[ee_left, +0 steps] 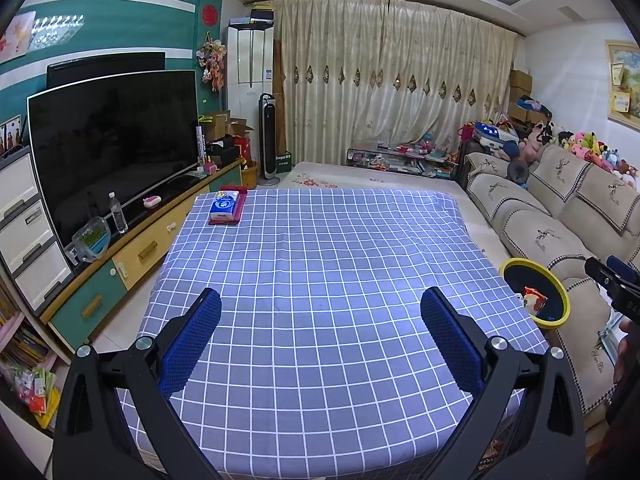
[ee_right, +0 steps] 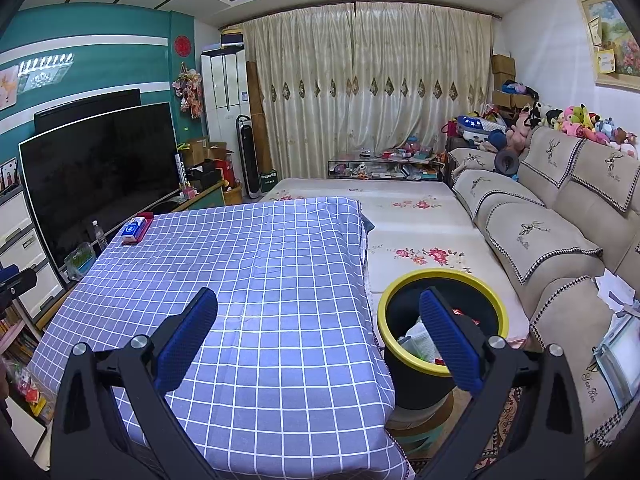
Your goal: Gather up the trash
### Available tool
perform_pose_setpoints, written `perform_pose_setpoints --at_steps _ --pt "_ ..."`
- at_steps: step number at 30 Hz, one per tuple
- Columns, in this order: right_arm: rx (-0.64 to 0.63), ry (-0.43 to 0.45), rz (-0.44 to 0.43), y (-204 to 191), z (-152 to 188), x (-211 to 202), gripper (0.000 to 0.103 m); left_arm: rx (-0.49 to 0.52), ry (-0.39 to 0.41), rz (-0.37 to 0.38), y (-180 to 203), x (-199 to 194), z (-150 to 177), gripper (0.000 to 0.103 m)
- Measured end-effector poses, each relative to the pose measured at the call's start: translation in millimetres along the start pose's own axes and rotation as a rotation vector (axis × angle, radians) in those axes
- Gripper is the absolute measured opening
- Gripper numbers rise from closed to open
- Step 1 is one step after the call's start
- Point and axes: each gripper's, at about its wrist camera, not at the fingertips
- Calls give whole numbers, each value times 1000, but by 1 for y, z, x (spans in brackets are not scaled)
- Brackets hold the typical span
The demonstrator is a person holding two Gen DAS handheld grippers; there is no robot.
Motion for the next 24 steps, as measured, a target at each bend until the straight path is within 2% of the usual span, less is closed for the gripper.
perform_pose_setpoints --at_steps 24 --pt "9 -7 -5 1 1 8 96 4 -6 0 -1 5 -1 98"
Point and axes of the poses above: each gripper's, at about its wrist camera, not at the fingertips, and x roughly the way its jaws point, y to its right, z to its underside, and after that the axes turned 14 degrees about -y, right-handed
